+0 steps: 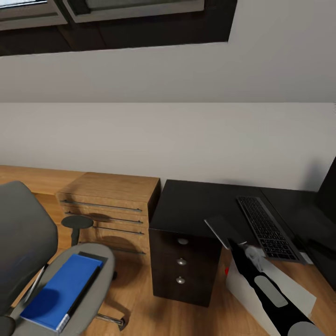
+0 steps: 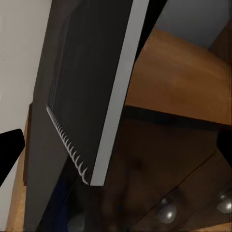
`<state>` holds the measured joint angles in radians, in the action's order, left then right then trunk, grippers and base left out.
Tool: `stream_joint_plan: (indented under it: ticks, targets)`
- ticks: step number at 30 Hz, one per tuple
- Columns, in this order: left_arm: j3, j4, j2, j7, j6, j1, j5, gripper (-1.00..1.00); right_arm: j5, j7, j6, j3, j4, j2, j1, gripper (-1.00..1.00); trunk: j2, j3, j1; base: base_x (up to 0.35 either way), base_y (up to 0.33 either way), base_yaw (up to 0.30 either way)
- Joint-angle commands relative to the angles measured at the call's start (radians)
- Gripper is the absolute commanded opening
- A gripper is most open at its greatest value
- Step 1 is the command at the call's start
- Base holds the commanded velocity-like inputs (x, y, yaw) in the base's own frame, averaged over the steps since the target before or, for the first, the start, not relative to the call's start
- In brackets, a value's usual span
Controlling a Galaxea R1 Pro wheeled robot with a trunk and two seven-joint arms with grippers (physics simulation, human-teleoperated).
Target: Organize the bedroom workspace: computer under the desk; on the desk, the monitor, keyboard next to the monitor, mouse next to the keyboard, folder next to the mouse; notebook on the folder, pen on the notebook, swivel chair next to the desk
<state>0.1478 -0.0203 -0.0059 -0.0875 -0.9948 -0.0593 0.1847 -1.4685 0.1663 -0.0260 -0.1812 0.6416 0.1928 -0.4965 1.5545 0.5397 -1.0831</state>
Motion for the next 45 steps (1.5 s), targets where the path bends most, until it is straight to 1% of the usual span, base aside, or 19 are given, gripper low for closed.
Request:
stream_joint_plan:
  ticks: [1, 30, 36, 41, 43, 45]
  targets:
    - [0.006, 0.000, 0.000, -0.009, -0.002, 0.000, 0.006, 1.00, -0.010, 0.003, 0.000, -0.004, 0.000, 0.001, -0.001, 1.00, 0.001, 0.001, 0.001, -0.290, 0.000, 0.000]
    - [0.007, 0.000, 0.000, -0.009, -0.001, 0.000, 0.006, 1.00, -0.009, 0.008, 0.001, -0.006, 0.000, 0.000, -0.001, 1.00, 0.001, 0.001, 0.001, -0.324, 0.000, 0.000]
    - [0.007, 0.000, 0.000, -0.008, -0.001, 0.000, 0.007, 1.00, -0.006, 0.008, 0.002, -0.008, -0.002, 0.000, -0.001, 1.00, 0.001, 0.001, 0.001, -0.173, 0.000, 0.000]
    - [0.008, 0.000, 0.000, -0.007, -0.002, 0.000, 0.007, 1.00, 0.015, 0.009, 0.004, -0.013, -0.037, -0.001, -0.001, 1.00, 0.001, 0.001, 0.001, -0.052, -0.003, 0.000]
    - [0.008, 0.000, 0.000, -0.006, -0.002, 0.000, 0.007, 1.00, 0.038, 0.009, 0.005, -0.015, -0.053, -0.001, -0.001, 1.00, 0.001, 0.001, 0.001, -0.048, -0.011, 0.000]
    - [0.009, 0.000, 0.000, -0.006, -0.001, 0.000, 0.007, 1.00, 0.074, 0.009, 0.005, -0.017, -0.065, -0.002, -0.001, 1.00, 0.001, 0.001, 0.001, -0.031, -0.007, 0.000]
